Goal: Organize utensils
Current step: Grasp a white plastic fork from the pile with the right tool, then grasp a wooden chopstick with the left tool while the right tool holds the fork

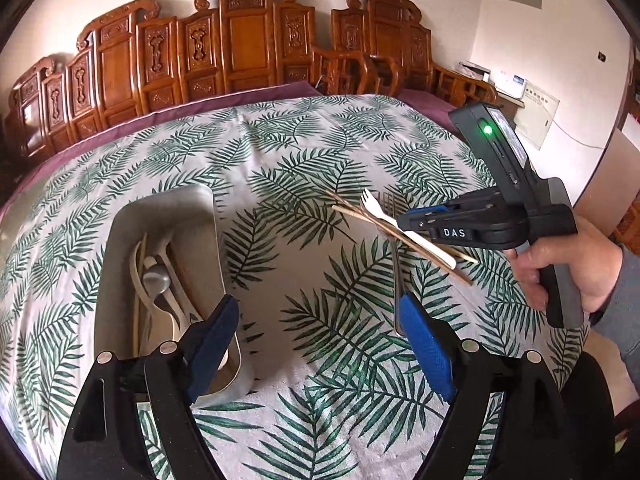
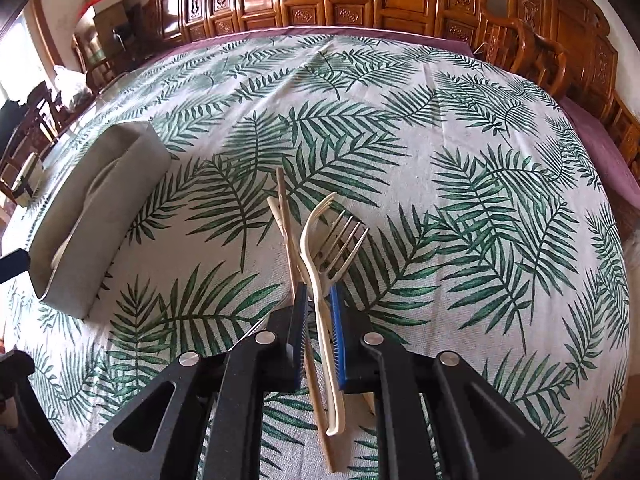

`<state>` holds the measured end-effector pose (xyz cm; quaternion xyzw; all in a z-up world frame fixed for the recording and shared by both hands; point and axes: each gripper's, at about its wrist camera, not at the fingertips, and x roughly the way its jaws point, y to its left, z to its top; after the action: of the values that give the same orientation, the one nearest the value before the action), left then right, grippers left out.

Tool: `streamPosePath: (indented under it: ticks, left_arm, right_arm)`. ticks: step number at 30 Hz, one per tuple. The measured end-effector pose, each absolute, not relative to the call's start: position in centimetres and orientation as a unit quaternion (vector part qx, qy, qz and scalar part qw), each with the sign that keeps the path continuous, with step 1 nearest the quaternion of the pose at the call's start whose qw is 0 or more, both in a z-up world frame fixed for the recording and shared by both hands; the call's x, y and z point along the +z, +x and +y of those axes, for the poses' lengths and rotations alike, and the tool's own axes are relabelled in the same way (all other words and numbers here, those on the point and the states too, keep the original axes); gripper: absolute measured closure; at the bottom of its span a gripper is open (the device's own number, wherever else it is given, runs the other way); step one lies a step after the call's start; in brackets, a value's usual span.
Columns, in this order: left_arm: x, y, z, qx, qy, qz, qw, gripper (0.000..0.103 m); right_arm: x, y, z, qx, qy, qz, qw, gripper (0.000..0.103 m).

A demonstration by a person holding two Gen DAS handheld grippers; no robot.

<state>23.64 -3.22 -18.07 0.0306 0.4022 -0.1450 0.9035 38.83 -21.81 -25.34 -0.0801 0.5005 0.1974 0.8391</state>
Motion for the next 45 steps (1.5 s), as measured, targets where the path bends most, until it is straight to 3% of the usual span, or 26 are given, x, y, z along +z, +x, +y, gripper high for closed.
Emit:
streamPosePath:
  ticks: [3,4,6,21,33,40,42,45]
  left_arm:
    - [-18.4,23.7,-3.2,-0.143,0.03,0.408,0.901,0.024]
    - [-18.4,23.7,-3.2,-0.142,0.031,0.41,0.9,0.024]
    - [-18.4,23.7,-3.3,-0.14,0.031,0.415,0.899,0.024]
    - [-18.8,26.1,-7.6,-0.15,0.043,0.442,0.883,0.024]
    - [-19.7,29.3,-12.9,-0.161,0.043,0.459,0.873,0.025]
    - [-21.1,31.2,-15.6,-0.173,0.043,0.478,0.86,0.05]
    - [-21.7,31.6,-16.2,-0.177,0.037,0.487,0.854,0.065]
    - [-22.7,32.4,-16.8,-0.172,0.028,0.504,0.846,0.072]
  right_arm:
    - [-25.7,38.7,-21.8,0.194,-0.083,0.501,0.839,0.09]
    - [-25.8,38.6,-21.8,0.196,-0.081,0.501,0.839,0.097]
    - [-25.8,38.4,-21.9,0.202,-0.08,0.504,0.836,0.099]
    - [-21.4,33.6,-26.9,0.21,-0.033,0.478,0.852,0.1]
    - [-21.1,29.4,-33.0,0.162,0.025,0.453,0.876,0.099]
    - [-20.9,28.9,-33.7,0.157,0.008,0.447,0.881,0.099]
    - [-20.9,28.8,-33.7,0.155,0.009,0.447,0.881,0.099]
    - [-20.9,28.8,-33.8,0.155,0.007,0.446,0.881,0.099]
